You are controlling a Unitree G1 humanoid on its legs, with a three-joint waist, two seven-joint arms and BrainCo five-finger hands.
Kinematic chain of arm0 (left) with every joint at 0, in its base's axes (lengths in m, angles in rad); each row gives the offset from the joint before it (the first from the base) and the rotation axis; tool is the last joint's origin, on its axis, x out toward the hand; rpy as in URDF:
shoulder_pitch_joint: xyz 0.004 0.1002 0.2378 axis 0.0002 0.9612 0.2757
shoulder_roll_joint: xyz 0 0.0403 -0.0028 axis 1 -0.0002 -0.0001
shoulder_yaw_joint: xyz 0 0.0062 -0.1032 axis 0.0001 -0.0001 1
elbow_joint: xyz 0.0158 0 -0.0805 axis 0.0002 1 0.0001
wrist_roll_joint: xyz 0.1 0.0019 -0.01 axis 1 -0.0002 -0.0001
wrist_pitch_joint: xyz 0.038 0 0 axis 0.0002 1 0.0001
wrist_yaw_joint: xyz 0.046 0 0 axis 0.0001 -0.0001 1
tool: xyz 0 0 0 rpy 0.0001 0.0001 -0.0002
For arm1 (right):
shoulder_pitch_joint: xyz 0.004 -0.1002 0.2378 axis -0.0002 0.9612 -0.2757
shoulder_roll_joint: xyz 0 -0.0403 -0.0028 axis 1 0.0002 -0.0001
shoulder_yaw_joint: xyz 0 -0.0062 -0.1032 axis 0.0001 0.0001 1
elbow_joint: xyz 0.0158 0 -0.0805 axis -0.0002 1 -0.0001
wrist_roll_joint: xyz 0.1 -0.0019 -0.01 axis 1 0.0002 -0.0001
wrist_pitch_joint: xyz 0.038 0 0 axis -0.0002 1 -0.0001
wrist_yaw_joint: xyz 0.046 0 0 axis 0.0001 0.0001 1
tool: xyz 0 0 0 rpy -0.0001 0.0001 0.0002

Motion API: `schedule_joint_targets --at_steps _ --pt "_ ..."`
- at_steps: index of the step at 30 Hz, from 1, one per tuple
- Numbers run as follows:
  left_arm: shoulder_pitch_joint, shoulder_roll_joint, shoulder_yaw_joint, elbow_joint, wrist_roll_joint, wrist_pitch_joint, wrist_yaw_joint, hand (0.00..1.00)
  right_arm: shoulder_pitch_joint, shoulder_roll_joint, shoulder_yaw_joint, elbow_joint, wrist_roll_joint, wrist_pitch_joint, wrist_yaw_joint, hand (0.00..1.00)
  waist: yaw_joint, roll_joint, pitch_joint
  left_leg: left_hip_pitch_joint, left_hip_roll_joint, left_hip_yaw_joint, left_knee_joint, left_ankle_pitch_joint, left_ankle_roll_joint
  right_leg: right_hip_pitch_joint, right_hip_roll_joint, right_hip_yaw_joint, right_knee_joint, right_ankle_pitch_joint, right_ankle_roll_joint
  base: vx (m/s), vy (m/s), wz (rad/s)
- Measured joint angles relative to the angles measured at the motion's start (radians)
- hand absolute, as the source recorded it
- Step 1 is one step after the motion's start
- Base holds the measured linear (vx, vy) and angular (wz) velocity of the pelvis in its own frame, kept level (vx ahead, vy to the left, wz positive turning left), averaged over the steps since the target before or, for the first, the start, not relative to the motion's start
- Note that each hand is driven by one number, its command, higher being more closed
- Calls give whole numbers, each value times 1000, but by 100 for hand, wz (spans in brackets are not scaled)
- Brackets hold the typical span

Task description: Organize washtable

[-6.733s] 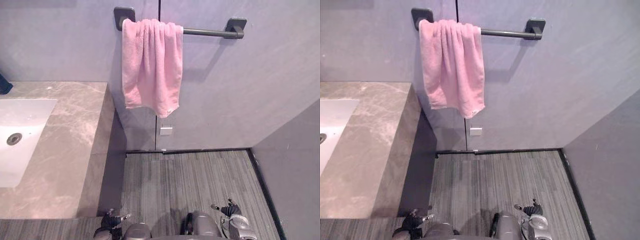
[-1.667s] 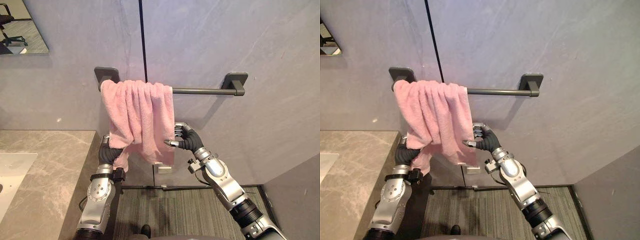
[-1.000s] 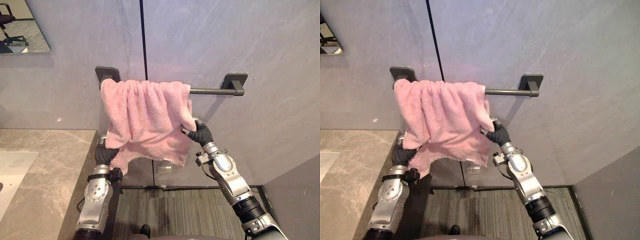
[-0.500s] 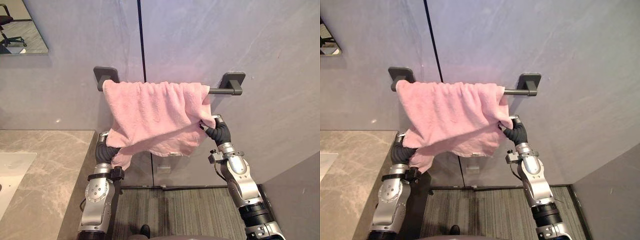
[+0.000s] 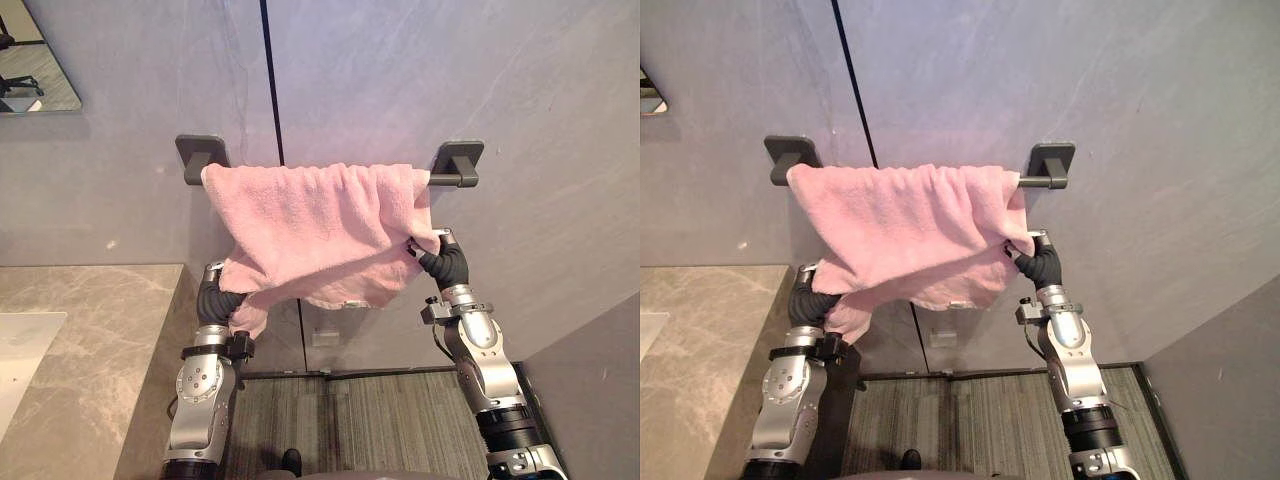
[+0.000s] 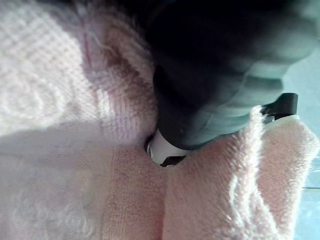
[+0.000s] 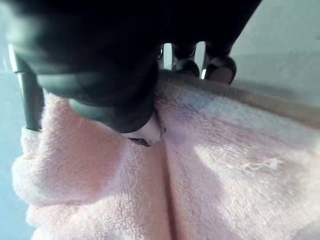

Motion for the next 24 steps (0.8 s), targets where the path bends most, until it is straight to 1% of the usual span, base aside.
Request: schedule_joint_targets --at_steps 7,11,18,24 --pt "-6 0 -13 55 0 4 0 100 1 3 -6 45 -2 3 -1 100 -1 1 0 -9 0 6 1 0 0 -11 1 7 -1 0 0 0 0 -1" --pt "-7 0 -14 61 0 5 -2 100 1 19 -18 49 -2 3 -1 100 -1 1 0 -8 0 6 1 -1 0 -11 1 7 0 0 0 0 0 0" --pt "-6 -4 -14 121 -1 12 -4 100 1 38 -19 76 -5 2 -1 100 1 1 0 -8 0 5 0 -1 0 -12 -1 8 3 -1 1 0 0 0" --pt "-3 -8 -13 169 -1 13 -4 100 1 58 -19 99 -35 -4 1 100 1 3 0 -8 -2 5 0 -1 0 -10 -1 7 -1 -1 2 0 0 0"
